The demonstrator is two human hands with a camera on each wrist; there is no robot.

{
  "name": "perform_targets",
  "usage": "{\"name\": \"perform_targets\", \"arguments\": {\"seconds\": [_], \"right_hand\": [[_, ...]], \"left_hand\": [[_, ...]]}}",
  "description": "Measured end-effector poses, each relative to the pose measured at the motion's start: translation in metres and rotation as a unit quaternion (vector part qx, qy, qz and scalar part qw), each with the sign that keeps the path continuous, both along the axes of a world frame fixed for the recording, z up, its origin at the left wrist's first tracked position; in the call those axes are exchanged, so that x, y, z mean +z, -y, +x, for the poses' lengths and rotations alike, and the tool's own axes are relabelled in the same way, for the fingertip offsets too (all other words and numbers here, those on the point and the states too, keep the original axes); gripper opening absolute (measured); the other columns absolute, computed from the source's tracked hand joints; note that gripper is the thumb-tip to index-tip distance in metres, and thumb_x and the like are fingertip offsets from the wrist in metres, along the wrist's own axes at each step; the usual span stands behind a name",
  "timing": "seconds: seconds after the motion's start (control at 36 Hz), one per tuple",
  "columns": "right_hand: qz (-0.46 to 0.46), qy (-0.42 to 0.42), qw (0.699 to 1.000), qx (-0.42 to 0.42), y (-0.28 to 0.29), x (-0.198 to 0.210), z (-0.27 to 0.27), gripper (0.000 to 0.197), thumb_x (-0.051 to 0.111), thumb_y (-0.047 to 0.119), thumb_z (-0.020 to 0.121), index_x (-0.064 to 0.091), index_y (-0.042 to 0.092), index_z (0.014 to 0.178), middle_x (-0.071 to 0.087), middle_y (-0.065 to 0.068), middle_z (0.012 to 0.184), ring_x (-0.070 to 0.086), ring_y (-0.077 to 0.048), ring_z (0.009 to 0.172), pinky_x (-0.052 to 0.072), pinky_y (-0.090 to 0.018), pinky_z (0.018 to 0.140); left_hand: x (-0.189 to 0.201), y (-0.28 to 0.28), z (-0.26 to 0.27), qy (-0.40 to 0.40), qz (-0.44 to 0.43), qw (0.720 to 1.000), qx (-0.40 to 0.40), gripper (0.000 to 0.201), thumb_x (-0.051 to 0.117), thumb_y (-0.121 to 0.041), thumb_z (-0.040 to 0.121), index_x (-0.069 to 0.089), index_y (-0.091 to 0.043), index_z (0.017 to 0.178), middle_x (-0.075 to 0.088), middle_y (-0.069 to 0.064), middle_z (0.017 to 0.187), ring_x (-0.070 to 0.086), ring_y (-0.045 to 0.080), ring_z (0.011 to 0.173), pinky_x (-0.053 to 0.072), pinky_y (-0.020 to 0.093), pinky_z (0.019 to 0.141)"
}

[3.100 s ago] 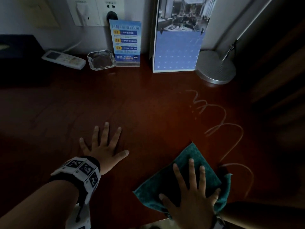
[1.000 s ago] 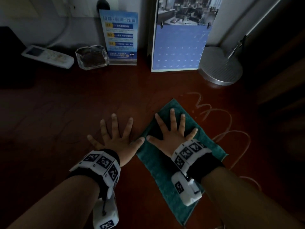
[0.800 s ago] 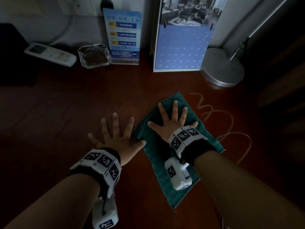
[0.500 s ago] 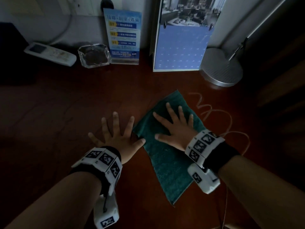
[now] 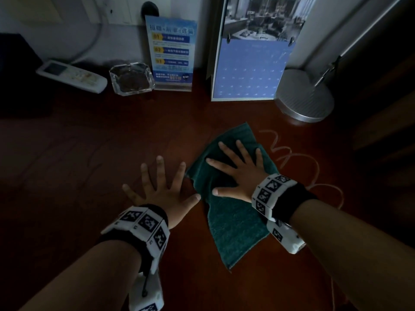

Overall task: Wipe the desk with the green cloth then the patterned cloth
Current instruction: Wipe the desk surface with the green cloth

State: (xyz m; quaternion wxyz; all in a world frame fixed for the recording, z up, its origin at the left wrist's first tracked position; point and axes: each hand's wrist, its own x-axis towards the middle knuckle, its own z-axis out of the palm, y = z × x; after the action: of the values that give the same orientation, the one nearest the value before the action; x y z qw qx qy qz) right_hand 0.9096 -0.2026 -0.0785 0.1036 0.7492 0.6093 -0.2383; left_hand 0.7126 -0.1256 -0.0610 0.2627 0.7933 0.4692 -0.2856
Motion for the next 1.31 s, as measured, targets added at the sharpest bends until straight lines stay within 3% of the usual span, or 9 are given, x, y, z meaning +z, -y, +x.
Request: {"name": "perform_targets", "arguments": {"seconds": [0.22, 0.67, 0.94, 1.08, 1.19, 1.31], "right_hand": [[0.003, 0.010, 0.995, -0.098, -0.027, -0.004, 0.010, 0.074, 0.033, 0.084, 0.074, -0.010, 0.069, 0.132, -0.032, 0.024, 0.149, -0.032, -0.024, 0.139, -0.013, -0.066, 0.108], [-0.032, -0.015, 0.966, -0.258, -0.050, 0.003, 0.046, 0.084, 0.030, 0.092, 0.066, -0.011, 0.066, 0.134, -0.031, 0.018, 0.151, -0.028, -0.033, 0.140, -0.005, -0.072, 0.105], [-0.014, -0.030, 0.930, -0.365, -0.028, 0.002, 0.062, 0.092, 0.027, 0.096, 0.059, -0.012, 0.063, 0.136, -0.030, 0.014, 0.153, -0.026, -0.038, 0.140, -0.003, -0.067, 0.109], [-0.034, 0.005, 0.947, -0.320, -0.018, 0.014, 0.063, 0.091, 0.024, 0.092, 0.066, -0.010, 0.056, 0.142, -0.024, 0.004, 0.156, -0.018, -0.037, 0.143, 0.001, -0.062, 0.113], [-0.018, 0.074, 0.986, -0.149, -0.004, 0.023, 0.058, 0.084, 0.029, 0.084, 0.075, -0.012, 0.054, 0.142, -0.032, 0.005, 0.153, -0.024, -0.026, 0.143, -0.007, -0.060, 0.113], [-0.039, 0.045, 0.996, -0.061, -0.004, 0.016, 0.058, 0.080, 0.033, 0.078, 0.080, -0.015, 0.056, 0.140, -0.036, 0.010, 0.150, -0.030, -0.021, 0.141, -0.010, -0.058, 0.113]], "left_hand": [[-0.001, 0.001, 0.000, -0.003, 0.009, 1.000, -0.002, 0.078, 0.018, -0.079, 0.082, -0.030, -0.050, 0.136, -0.046, -0.002, 0.144, -0.036, 0.033, 0.135, -0.007, 0.070, 0.105], [-0.003, 0.000, 0.000, -0.001, 0.007, 1.000, -0.004, 0.080, 0.021, -0.080, 0.080, -0.031, -0.052, 0.135, -0.049, -0.003, 0.142, -0.038, 0.033, 0.134, -0.008, 0.070, 0.104], [-0.004, -0.001, 0.000, -0.002, 0.002, 1.000, -0.004, 0.081, 0.019, -0.083, 0.077, -0.034, -0.053, 0.132, -0.050, -0.004, 0.140, -0.039, 0.032, 0.133, -0.009, 0.070, 0.103], [-0.002, -0.002, 0.000, 0.000, -0.006, 1.000, -0.002, 0.081, 0.021, -0.082, 0.078, -0.032, -0.054, 0.133, -0.050, -0.004, 0.141, -0.040, 0.032, 0.133, -0.009, 0.070, 0.103], [-0.003, -0.002, 0.000, 0.001, -0.002, 1.000, -0.002, 0.081, 0.020, -0.082, 0.078, -0.031, -0.054, 0.133, -0.049, -0.005, 0.141, -0.039, 0.032, 0.134, -0.008, 0.071, 0.103], [-0.005, -0.003, 0.000, 0.000, 0.001, 1.000, -0.002, 0.081, 0.020, -0.083, 0.077, -0.032, -0.054, 0.133, -0.050, -0.005, 0.141, -0.038, 0.032, 0.134, -0.008, 0.071, 0.103]]}}
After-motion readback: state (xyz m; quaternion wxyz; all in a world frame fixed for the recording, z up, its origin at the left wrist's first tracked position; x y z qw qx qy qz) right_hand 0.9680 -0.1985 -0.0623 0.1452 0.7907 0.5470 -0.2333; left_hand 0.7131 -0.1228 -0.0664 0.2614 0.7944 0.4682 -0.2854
